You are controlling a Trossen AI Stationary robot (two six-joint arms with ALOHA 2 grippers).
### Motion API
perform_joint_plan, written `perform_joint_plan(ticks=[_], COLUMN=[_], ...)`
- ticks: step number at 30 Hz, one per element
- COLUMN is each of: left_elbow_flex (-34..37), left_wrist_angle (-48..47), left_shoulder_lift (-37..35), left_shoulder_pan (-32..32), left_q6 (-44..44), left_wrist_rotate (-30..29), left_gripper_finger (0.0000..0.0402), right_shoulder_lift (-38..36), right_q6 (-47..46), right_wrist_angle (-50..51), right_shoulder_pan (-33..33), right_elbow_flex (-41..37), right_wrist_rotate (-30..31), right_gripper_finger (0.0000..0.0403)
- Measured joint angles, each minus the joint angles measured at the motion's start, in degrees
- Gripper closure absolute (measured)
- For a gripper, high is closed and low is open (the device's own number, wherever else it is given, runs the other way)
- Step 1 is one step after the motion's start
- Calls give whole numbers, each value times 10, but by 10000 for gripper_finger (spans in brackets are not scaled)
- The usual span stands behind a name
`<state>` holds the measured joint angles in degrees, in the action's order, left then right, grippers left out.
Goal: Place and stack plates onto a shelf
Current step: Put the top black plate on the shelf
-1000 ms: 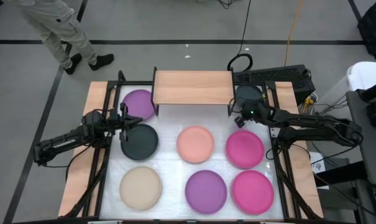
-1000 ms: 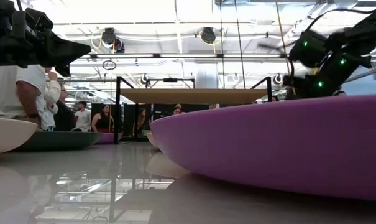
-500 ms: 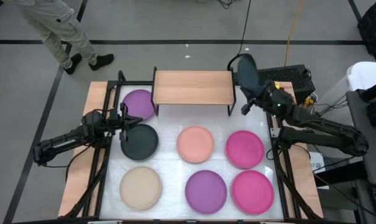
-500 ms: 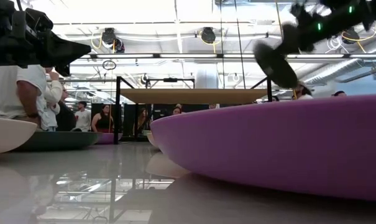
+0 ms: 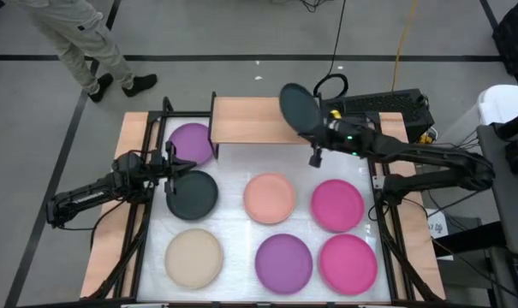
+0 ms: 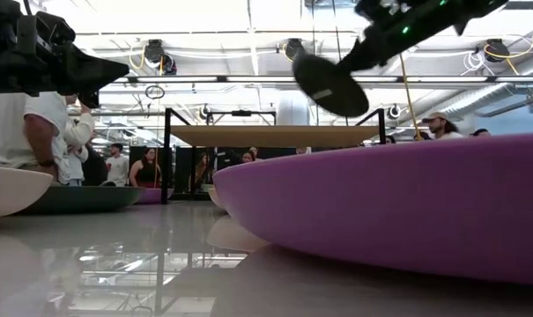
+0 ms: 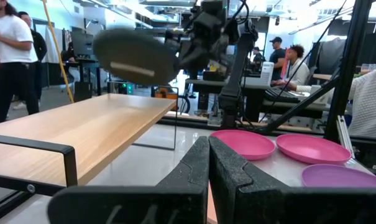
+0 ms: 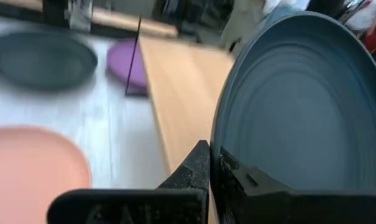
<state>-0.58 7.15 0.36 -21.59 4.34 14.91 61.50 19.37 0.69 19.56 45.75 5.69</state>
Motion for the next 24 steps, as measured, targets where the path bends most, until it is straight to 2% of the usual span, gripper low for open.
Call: perform_joint_plan(ticks=[4, 9, 15, 20, 24], left_elbow_flex=[0, 0, 0, 0, 0], left_wrist_angle=[0, 0, 0, 0, 0], left_shoulder_lift=[0, 0, 0, 0, 0], left_shoulder_pan=[0, 0, 0, 0, 0], left_q6=[0, 0, 0, 0, 0], left_wrist_rotate=[0, 0, 0, 0, 0], left_gripper_finger=[398, 398, 398, 398, 398], right_shoulder_lift=[54, 87, 94, 94, 94], right_q6=[4, 8, 0, -4, -7], right_wrist_angle=[0, -11, -10, -9, -15], right_shoulder_pan=[-2, -2, -2, -2, -5], right_elbow_flex=[4, 5, 5, 5, 5], right_wrist_rotate=[0, 1, -1, -41, -45], right_gripper_finger=[403, 403, 396, 373, 365])
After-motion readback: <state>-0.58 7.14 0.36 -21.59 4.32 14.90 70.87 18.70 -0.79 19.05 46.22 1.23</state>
